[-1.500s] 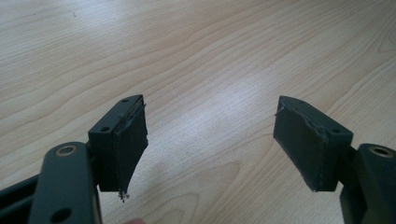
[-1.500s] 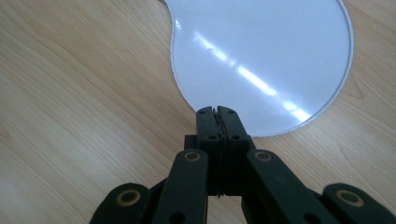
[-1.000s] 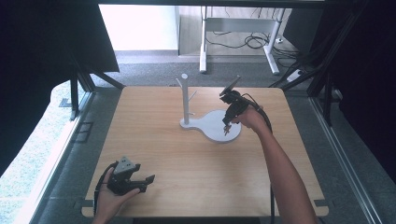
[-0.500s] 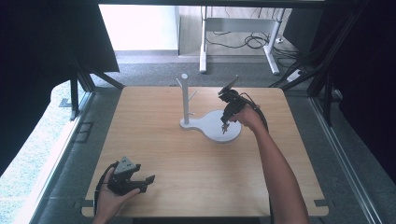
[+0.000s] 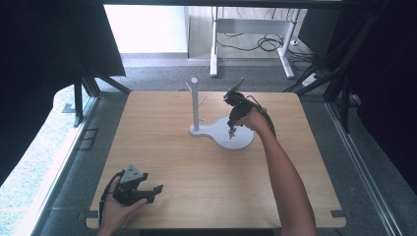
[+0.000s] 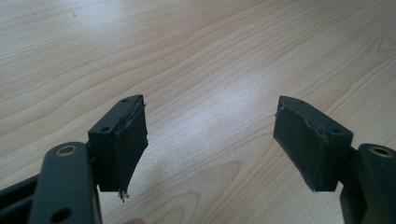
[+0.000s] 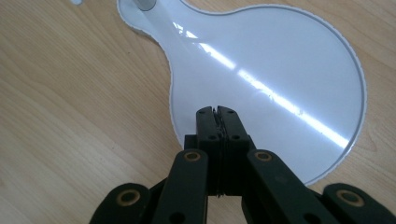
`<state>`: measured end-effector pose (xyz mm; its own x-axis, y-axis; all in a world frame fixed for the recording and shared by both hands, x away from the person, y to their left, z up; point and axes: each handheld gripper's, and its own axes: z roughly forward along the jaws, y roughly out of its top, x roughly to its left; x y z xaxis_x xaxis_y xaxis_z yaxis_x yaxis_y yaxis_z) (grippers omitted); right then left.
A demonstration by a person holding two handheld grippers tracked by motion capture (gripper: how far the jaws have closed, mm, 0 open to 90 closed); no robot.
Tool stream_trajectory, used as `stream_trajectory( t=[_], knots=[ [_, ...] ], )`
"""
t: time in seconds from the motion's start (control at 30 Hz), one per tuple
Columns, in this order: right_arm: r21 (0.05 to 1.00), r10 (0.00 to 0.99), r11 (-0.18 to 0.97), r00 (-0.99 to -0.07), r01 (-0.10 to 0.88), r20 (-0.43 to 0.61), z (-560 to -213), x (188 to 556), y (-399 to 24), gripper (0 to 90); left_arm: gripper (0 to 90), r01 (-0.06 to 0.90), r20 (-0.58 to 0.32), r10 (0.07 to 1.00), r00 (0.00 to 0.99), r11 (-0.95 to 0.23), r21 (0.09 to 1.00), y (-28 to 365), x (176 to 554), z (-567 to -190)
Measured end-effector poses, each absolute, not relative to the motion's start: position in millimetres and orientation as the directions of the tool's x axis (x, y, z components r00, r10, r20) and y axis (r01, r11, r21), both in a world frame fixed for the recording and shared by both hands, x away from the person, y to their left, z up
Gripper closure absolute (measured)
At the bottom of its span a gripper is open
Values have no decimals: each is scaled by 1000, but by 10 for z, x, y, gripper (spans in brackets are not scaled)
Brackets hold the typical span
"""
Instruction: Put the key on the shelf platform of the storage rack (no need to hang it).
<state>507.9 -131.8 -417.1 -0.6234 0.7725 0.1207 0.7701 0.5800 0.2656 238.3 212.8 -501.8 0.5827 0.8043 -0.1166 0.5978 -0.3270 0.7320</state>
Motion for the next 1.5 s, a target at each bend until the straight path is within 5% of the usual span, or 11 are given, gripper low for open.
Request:
stream_trajectory(
  t=[1.5],
  knots=[
    [281, 835, 499, -541, 820, 97, -4715, 5330, -1477, 879, 260, 602, -114, 806, 581, -331, 727, 2124, 2396, -5051]
  ],
)
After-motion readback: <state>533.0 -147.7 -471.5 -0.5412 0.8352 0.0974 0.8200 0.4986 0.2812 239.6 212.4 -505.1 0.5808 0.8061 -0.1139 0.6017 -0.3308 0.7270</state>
